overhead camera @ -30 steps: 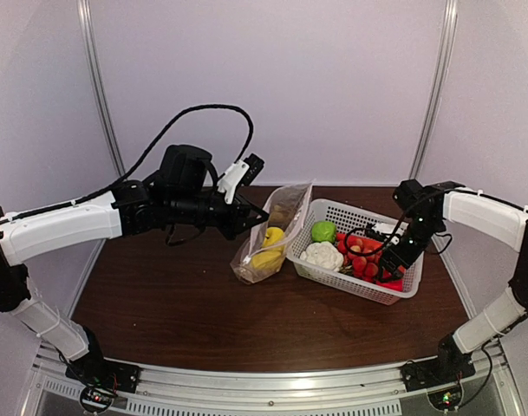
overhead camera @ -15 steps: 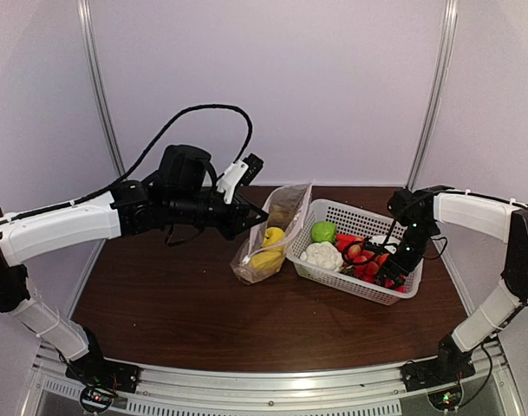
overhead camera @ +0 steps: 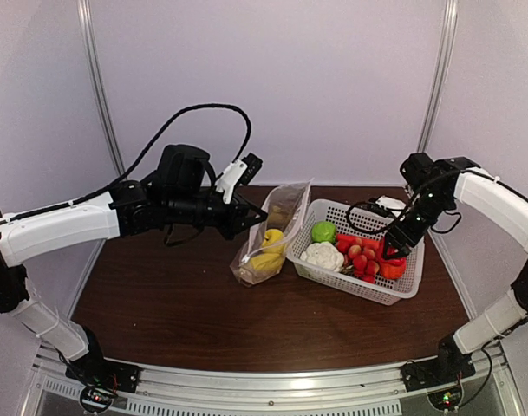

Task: Place the food in the zip-top bag and seal the zipper
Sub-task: Pick up the fake vegetable from the bin, then place the fake vegetable in the zipper food storage bag.

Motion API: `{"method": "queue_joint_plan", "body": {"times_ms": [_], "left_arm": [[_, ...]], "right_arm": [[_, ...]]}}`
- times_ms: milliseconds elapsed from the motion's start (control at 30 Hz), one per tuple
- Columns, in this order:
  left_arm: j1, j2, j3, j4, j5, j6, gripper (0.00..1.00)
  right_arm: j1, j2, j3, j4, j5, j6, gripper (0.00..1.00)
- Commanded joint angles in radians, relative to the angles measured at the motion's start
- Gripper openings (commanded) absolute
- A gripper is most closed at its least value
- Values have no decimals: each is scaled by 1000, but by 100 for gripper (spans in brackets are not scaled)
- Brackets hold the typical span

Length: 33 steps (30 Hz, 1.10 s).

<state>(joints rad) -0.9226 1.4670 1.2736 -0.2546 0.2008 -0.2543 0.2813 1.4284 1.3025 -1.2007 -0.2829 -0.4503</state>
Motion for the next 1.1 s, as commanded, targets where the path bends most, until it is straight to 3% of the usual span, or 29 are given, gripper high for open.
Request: {"method": "queue_joint_plan", "body": {"times_ms": [0, 100, 233, 567, 767, 1067], "left_arm": [[7, -4, -10, 48, 11, 7, 0], [12, 9, -13, 64, 35, 7, 0], [24, 28, -14, 89, 89, 3, 0], [47, 46, -14, 126, 144, 2, 0], [56, 44, -14, 128, 153, 9, 0], [61, 24, -20, 128, 170, 13, 0]], "right_arm": [[2, -46, 80, -12, -148, -22, 68], [14, -68, 155, -12, -290, -25, 67], [79, -87, 259, 36, -363, -10, 67], [274, 148, 631, -21, -581, -35, 69], [371, 286, 715, -18, -541, -6, 67], [391, 343, 699, 51, -385, 95, 66]]}}
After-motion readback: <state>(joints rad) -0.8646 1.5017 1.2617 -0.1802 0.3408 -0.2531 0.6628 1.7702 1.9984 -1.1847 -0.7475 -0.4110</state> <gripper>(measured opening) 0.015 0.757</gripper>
